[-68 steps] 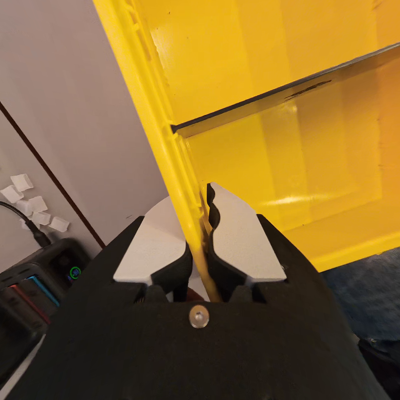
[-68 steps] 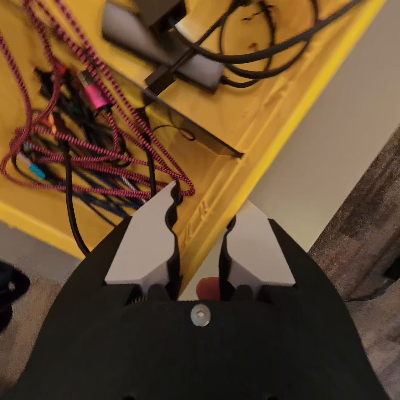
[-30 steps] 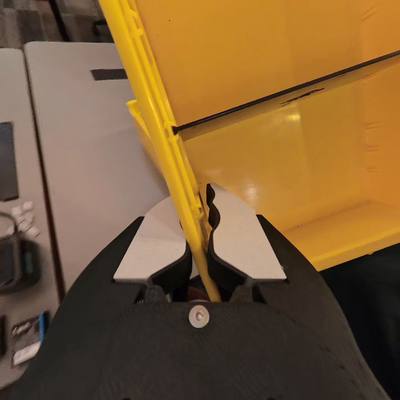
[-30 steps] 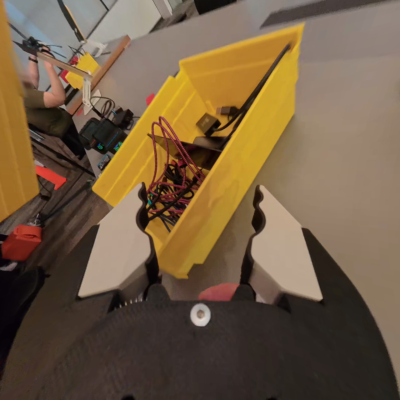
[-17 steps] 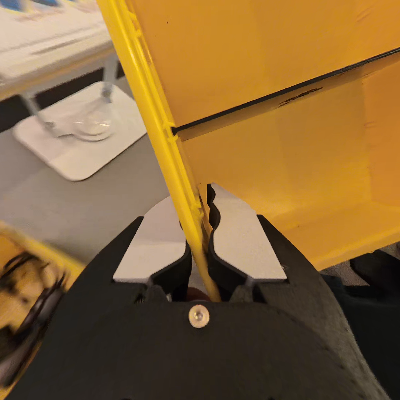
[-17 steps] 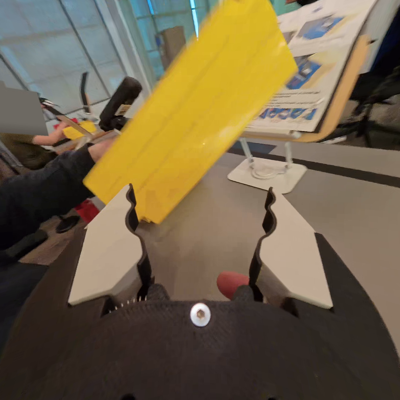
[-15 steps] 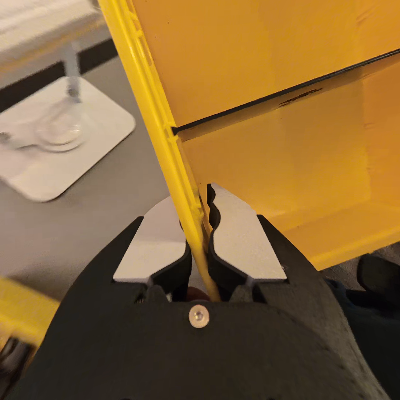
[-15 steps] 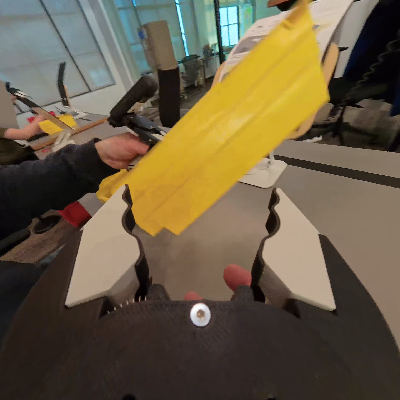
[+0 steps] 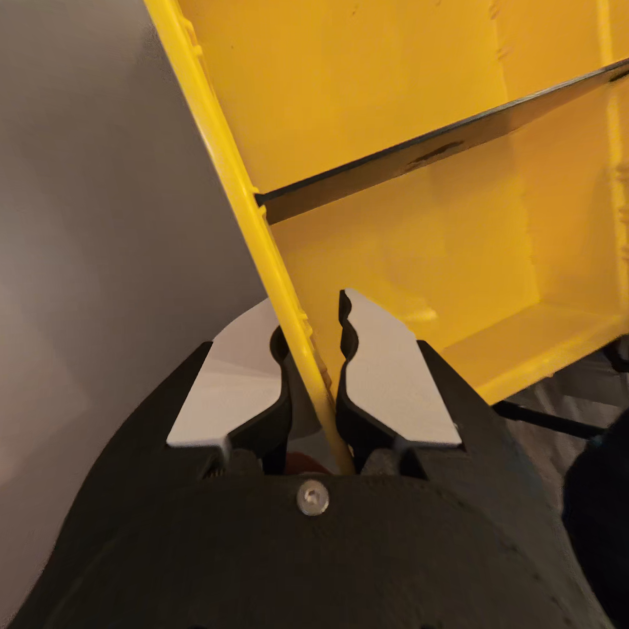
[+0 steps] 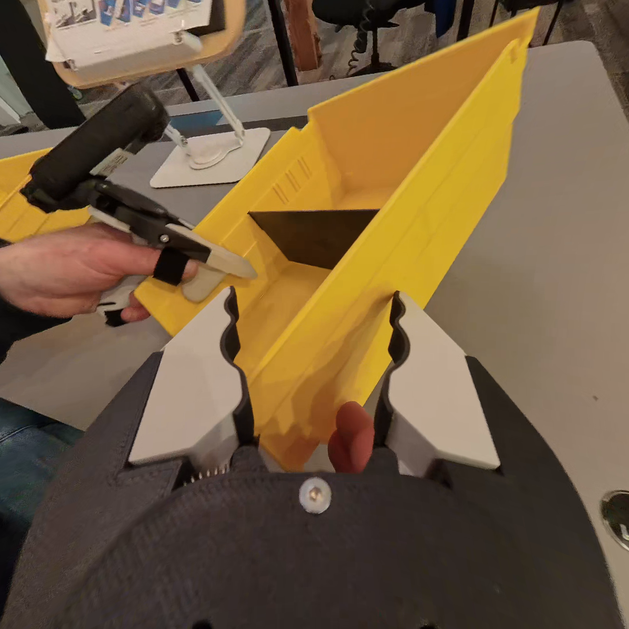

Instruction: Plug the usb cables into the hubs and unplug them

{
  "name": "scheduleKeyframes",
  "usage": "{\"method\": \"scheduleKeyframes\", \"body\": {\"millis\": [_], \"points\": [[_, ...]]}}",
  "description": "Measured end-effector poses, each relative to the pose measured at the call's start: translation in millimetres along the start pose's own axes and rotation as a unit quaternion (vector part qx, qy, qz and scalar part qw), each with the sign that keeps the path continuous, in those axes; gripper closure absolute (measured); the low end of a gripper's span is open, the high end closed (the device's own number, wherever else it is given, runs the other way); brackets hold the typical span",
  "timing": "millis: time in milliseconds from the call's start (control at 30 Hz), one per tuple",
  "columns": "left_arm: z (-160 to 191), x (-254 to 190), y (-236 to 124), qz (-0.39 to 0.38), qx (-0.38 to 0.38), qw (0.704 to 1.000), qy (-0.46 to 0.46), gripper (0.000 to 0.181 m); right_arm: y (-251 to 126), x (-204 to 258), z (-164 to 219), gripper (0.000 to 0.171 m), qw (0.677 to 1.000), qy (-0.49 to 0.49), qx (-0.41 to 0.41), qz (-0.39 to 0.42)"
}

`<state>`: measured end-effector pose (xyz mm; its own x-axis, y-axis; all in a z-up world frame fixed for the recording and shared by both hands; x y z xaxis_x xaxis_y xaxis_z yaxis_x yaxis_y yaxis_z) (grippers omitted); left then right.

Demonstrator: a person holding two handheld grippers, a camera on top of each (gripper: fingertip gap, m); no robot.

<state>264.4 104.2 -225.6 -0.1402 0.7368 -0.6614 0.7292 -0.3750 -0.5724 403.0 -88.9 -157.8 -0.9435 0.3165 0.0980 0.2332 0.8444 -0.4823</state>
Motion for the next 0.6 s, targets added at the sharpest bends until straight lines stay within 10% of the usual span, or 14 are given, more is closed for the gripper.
{"method": "scheduleKeyframes", "body": {"millis": [33,267,433,600], "points": [[2,-5,7,0.015,-0.001,1.000,-0.009,0.148,1,-12,1,0.089,1.000,0.007,-0.006,-0.002],[3,-41,29,0.118,-0.008,0.993,0.009,0.087,14,-81,8,0.101,0.998,0.069,-0.001,-0.007],[28,-71,-10,0.214,-0.019,0.975,0.059,0.082,24,-102,15,0.118,0.997,0.017,0.031,0.071],[89,-81,-120,0.020,-0.035,0.975,0.219,0.078,-16,-63,-22,0.109,0.968,-0.168,-0.041,0.182]]}}
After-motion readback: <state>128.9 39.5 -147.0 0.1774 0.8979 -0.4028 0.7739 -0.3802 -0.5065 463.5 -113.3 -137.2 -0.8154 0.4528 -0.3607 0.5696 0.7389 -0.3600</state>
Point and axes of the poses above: each gripper's, where its closed fingertips meet, y out along the fingers, z out of its underside, x = y × z across the jaws, the point moved 9 cm from there along -y, back along the fingers, and after that the axes turned 15 degrees about z, right-handed, at the moved point
